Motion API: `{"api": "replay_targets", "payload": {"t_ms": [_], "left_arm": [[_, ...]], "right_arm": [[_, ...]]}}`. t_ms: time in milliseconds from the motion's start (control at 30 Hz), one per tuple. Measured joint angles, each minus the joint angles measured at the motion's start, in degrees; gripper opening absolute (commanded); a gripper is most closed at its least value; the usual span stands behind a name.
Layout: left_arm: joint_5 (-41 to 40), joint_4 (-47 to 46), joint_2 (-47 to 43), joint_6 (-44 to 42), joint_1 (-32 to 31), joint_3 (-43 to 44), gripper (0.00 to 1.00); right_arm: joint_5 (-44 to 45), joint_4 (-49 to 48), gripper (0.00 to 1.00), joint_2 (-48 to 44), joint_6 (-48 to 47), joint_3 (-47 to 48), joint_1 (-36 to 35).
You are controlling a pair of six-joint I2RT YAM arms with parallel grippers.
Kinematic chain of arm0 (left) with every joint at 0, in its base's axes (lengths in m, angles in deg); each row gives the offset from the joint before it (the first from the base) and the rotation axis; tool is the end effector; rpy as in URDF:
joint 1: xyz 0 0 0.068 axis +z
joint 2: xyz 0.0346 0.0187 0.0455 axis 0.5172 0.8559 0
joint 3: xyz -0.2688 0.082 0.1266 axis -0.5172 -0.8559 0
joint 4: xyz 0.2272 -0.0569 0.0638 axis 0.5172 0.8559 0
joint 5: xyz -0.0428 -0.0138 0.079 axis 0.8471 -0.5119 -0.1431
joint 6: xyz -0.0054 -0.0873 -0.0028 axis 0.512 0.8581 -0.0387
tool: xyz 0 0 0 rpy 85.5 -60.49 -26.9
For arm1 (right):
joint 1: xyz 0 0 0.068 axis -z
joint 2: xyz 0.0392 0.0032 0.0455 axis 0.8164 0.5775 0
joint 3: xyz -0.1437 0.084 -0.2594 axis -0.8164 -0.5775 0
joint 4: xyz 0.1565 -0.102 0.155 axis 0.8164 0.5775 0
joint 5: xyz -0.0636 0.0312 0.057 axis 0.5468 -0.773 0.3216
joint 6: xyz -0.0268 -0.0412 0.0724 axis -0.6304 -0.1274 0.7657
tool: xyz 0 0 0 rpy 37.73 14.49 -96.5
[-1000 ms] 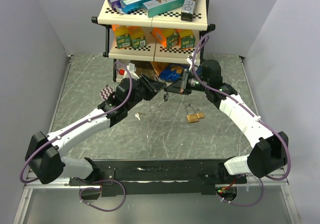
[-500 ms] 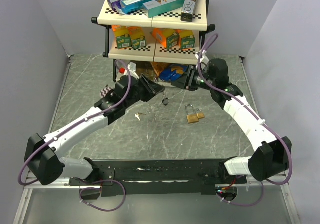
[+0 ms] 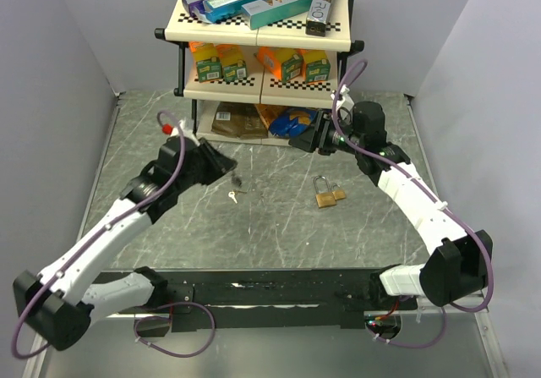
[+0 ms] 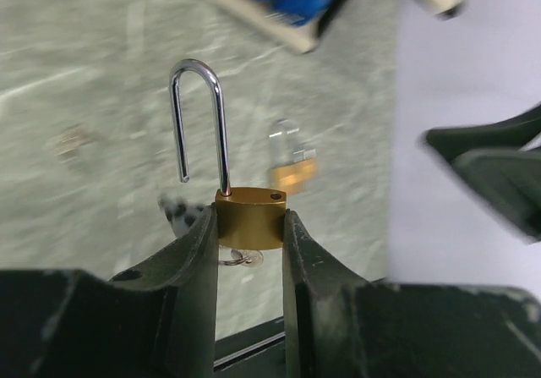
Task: Unlock with the key
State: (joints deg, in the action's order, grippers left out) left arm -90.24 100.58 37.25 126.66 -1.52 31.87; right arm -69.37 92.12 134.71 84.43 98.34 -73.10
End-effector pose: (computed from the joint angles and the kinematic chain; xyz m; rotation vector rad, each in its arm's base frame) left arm 0.2095 -0.1304 0.3597 -0.4933 2.0703 -0.9459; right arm 0.2758 0.1365 0.3788 -0.1877 2.0158 1.1259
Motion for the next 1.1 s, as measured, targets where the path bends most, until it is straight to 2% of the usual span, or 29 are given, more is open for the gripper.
{"api": "replay_targets", "payload": {"t_ms": [233,433,533,633,867,1100], "left_arm": [[-0.61,16.28,-9.35,-3.61,3.48,-4.55,0.01],[0.15,27.58,-9.97,-3.61,3.89,-7.21,0.01],[1.18,30.08,-9.35,-3.63,4.26,-9.99,0.01],[2.4,30.49,-6.8,-3.8,4.76,-12.11,0.01],[3.32,26.14,6.38,-6.51,6.23,-13.29,0.01],[3.04,23.21,19.65,-13.51,7.63,-7.3,0.01]], "right_arm": [[0.09,-0.35,0.58,-0.09,-0.13,-1.2,0.0],[0.04,-0.28,0.58,-0.09,-0.11,-2.21,0.0],[0.0,-0.35,0.58,-0.09,-0.11,-2.21,0.0],[-0.09,-0.39,0.58,-0.09,-0.11,-2.4,0.0],[-0.09,-0.11,0.58,-0.24,-0.22,-3.02,-0.02],[-0.02,0.35,0.58,-1.7,-1.07,-3.15,0.0]]}}
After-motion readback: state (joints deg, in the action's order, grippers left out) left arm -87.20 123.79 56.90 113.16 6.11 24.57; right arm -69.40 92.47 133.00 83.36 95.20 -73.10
